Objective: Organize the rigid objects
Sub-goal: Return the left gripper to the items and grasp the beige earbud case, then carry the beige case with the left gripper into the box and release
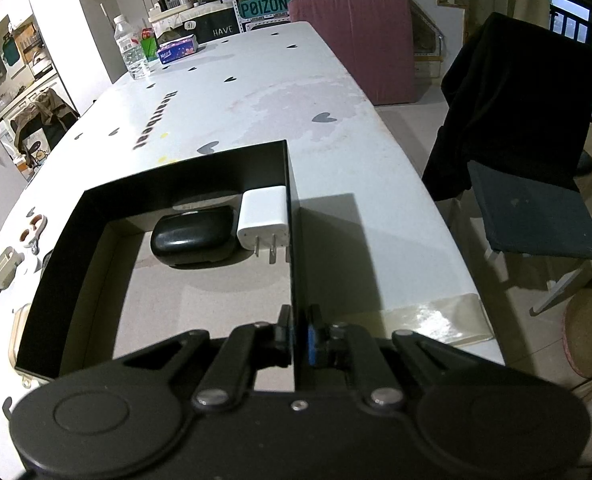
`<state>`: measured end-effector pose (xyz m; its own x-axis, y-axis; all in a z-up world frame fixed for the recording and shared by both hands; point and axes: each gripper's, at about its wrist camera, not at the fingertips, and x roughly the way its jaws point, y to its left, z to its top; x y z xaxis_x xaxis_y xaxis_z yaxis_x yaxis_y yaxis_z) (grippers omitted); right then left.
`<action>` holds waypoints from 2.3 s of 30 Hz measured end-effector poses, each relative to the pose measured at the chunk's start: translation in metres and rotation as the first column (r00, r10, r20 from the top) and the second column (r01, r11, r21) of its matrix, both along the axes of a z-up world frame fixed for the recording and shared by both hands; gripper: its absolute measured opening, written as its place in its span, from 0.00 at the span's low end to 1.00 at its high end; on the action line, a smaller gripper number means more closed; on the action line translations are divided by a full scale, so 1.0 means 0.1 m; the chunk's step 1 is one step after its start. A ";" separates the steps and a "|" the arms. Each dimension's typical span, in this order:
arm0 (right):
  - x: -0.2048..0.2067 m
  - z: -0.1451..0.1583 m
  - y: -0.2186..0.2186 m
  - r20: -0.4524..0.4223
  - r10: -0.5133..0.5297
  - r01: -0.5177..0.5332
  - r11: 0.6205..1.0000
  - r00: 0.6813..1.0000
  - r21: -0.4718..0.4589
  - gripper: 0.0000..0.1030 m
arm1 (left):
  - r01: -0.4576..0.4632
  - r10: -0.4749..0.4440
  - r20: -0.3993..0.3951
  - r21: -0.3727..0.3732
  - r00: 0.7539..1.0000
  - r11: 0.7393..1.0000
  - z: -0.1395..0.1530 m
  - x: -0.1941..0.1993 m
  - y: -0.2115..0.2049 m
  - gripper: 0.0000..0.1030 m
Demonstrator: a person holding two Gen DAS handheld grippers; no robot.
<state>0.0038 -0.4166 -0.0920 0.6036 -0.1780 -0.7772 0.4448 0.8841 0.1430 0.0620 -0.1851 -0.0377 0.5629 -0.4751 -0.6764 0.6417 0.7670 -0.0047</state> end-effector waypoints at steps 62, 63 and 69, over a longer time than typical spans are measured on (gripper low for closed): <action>0.05 -0.02 -0.01 -0.024 0.000 0.000 1.000 1.000 -0.014 0.06 | -0.222 0.199 -0.109 -0.288 0.974 0.931 -0.40 0.24 0.74 0.40; 0.05 -0.02 -0.01 -0.024 0.000 -0.001 1.000 1.000 -0.014 0.06 | -0.215 0.191 -0.108 -0.294 0.976 0.931 -0.38 0.24 0.69 0.40; 0.04 -0.02 -0.01 -0.021 0.001 -0.001 1.000 1.000 -0.012 0.06 | -0.174 0.151 -0.100 -0.291 0.984 0.941 -0.25 0.35 0.15 0.40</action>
